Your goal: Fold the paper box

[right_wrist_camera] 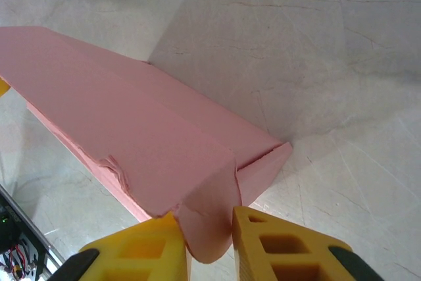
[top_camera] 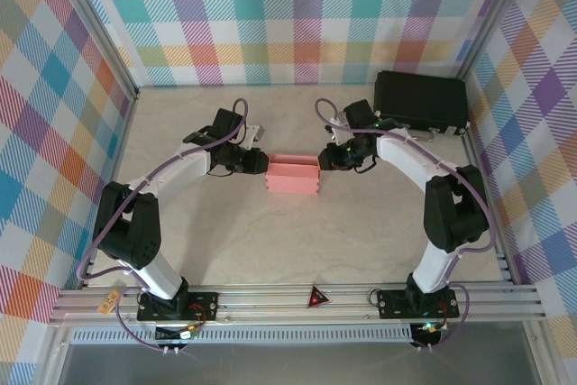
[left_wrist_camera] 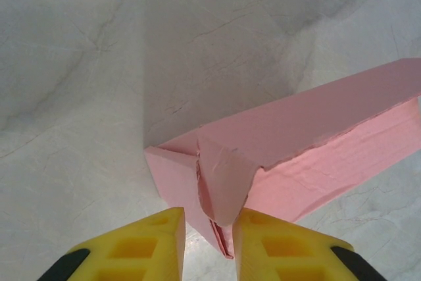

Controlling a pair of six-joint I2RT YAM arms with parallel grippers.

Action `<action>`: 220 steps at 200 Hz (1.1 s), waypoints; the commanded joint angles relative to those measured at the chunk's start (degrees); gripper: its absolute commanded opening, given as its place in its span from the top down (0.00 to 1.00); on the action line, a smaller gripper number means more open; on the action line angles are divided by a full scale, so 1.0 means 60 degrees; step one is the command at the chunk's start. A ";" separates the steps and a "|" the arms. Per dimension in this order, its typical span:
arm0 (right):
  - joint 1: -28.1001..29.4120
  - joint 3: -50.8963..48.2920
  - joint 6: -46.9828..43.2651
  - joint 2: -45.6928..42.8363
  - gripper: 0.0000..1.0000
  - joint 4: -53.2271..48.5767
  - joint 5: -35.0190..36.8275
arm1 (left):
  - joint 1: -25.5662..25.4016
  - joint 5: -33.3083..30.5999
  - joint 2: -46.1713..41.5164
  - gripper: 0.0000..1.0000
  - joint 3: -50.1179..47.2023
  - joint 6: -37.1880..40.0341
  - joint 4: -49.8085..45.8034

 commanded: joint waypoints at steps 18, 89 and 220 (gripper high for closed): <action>0.0041 0.0176 -0.0264 -0.0284 0.76 -0.0336 0.0077 | -0.0054 -0.0174 -0.0463 0.72 -0.0109 0.0082 -0.0151; 0.0042 0.0190 -0.0315 -0.0314 0.76 -0.0406 0.0078 | -0.0055 -0.0172 -0.0855 0.70 -0.0407 0.0090 0.0220; 0.0099 0.0191 -0.0395 -0.0289 0.79 -0.0441 0.0067 | -0.0054 -0.0685 -0.1413 0.67 -0.0675 0.0072 0.0743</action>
